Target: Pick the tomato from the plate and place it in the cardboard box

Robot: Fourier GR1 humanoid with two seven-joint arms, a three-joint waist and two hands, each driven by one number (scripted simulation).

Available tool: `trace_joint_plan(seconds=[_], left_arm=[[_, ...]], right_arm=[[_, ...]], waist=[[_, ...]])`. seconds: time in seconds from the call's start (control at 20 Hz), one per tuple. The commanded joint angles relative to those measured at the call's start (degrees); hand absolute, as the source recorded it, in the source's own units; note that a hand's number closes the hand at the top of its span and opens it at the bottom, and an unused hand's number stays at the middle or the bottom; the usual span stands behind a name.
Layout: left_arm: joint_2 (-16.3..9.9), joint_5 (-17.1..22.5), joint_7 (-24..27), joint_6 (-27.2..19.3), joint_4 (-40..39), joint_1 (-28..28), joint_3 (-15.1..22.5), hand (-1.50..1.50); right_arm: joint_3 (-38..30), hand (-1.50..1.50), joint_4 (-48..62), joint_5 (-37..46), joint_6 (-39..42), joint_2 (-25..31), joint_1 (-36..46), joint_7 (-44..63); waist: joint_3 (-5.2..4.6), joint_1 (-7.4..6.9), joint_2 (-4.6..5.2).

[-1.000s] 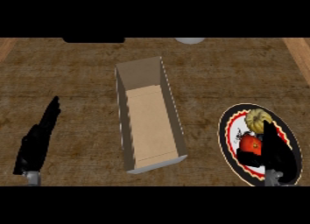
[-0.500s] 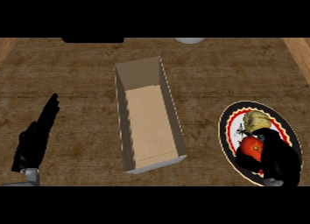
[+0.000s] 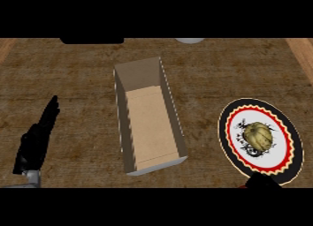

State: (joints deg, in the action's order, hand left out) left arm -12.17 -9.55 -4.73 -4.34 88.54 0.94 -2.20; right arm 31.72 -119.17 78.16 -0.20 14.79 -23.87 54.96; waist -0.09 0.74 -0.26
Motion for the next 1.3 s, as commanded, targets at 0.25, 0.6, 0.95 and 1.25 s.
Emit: trace_joint_plan(seconds=[0.25, 0.6, 0.95, 1.25], left_arm=[[0.5, -0.2, 0.7, 0.3, 0.9, 1.2, 0.1, 0.00], [1.7, -1.5, -1.5, -0.3, -1.4, -3.1, 1.0, 0.00], [0.8, -0.6, -2.1, 1.7, 2.8, -0.3, 0.5, 0.00], [0.4, -1.6, -1.3, 1.8, 1.5, -1.3, 0.5, 0.00]], right_arm=[[12.8, 1.50, -19.4, 8.1, -1.6, -1.9, 0.5, -0.6], [16.2, 1.50, -20.6, 5.7, 0.0, -7.7, 11.5, -3.8], [13.9, 1.50, -15.5, 0.4, 11.4, -14.6, 34.5, 8.0], [7.4, 1.50, -1.0, -7.8, 6.9, -14.7, 48.0, 14.2]], waist=[[0.02, -0.55, -0.13], [0.07, -0.83, 0.28], [0.00, -1.70, 0.38], [0.01, -2.06, 0.42]])
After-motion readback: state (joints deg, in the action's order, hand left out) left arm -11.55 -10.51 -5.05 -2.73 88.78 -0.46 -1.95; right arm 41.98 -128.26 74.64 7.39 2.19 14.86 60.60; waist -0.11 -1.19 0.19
